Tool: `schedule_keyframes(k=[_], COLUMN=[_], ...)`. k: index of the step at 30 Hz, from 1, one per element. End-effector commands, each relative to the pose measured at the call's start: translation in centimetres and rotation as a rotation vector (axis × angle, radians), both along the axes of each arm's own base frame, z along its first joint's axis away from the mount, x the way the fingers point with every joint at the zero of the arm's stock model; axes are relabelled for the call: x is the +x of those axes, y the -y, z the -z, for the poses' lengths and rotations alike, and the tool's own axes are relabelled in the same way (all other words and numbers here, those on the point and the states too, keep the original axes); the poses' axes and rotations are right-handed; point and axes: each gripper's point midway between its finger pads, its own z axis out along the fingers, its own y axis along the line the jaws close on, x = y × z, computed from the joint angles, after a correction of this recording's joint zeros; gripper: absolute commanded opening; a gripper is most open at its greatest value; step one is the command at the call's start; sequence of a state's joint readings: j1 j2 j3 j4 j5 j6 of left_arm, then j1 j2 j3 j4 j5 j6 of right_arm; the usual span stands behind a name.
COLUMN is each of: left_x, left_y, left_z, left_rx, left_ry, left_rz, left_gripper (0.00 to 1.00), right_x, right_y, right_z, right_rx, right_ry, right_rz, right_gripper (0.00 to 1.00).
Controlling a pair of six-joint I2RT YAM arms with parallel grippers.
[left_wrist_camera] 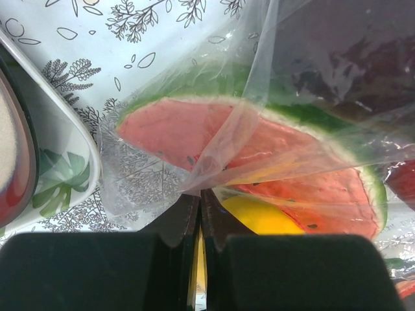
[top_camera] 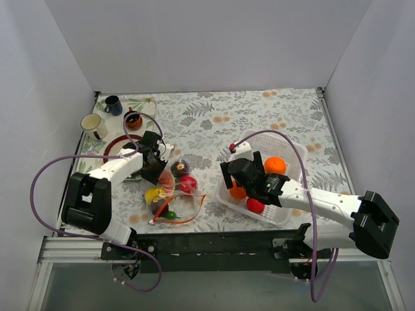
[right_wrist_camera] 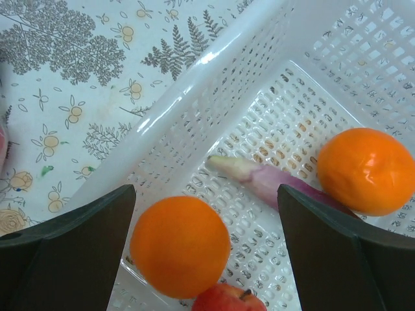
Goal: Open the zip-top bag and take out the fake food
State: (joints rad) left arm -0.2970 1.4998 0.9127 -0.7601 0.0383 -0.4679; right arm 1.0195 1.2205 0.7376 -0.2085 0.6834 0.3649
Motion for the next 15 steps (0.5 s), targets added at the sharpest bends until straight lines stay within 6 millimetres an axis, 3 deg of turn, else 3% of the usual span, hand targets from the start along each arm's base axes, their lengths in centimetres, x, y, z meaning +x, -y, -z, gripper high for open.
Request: schedule_keyframes(k=[1, 4, 7, 8, 9, 10, 11, 12, 13, 15], left_x=[0.9, 0.9, 1.0, 0.9, 1.0, 0.9, 0.9, 0.9, 0.7, 0.7], left_y=[0.5, 0.7, 0.8, 0.8, 0.7, 0.6, 0.5, 0.4, 0.3, 0.0], left_z=[-1.3, -1.4, -1.2, -1.1, -0.9, -0.7, -0.6, -0.3, 0.0, 0.3], left_rx=[-0.025, -0.033, -0.034, -0.034, -0.031, -0.027, -0.019, -0.016, -0.009, 0.007], left_ry=[0.031, 0.032, 0.025, 0.02, 0.021, 0.017, 0.018, 0.021, 0.015, 0.018], left_rz=[-0.001, -0.001, -0.001, 0.0, 0.0, -0.001, -0.005, -0.005, -0.004, -0.011], left_gripper=[0.0, 0.0, 0.0, 0.0, 0.0, 0.0, 0.0, 0.0, 0.0, 0.0], right_x=[1.5, 0.9, -1.7, -4.0, -4.9, -6.1, -7.8, -8.8, -10.3, -11.8], right_y=[-0.9, -2.6, -6.3, -8.3, -9.4, -10.9, -12.4, -13.5, -14.9, -17.2], right_z=[-4.3, -6.0, -8.1, -8.6, -8.3, -8.9, -8.8, -8.2, -8.4, -7.8], right_rx=[0.046, 0.073, 0.069, 0.073, 0.058, 0.081, 0.1, 0.101, 0.128, 0.16], right_ry=[0.067, 0.07, 0.156, 0.168, 0.162, 0.155, 0.137, 0.121, 0.113, 0.095], right_rz=[0.022, -0.078, -0.251, -0.335, -0.373, -0.426, -0.483, -0.52, -0.573, -0.627], right_gripper=[0.98, 0.99, 0.99, 0.98, 0.94, 0.88, 0.71, 0.6, 0.37, 0.1])
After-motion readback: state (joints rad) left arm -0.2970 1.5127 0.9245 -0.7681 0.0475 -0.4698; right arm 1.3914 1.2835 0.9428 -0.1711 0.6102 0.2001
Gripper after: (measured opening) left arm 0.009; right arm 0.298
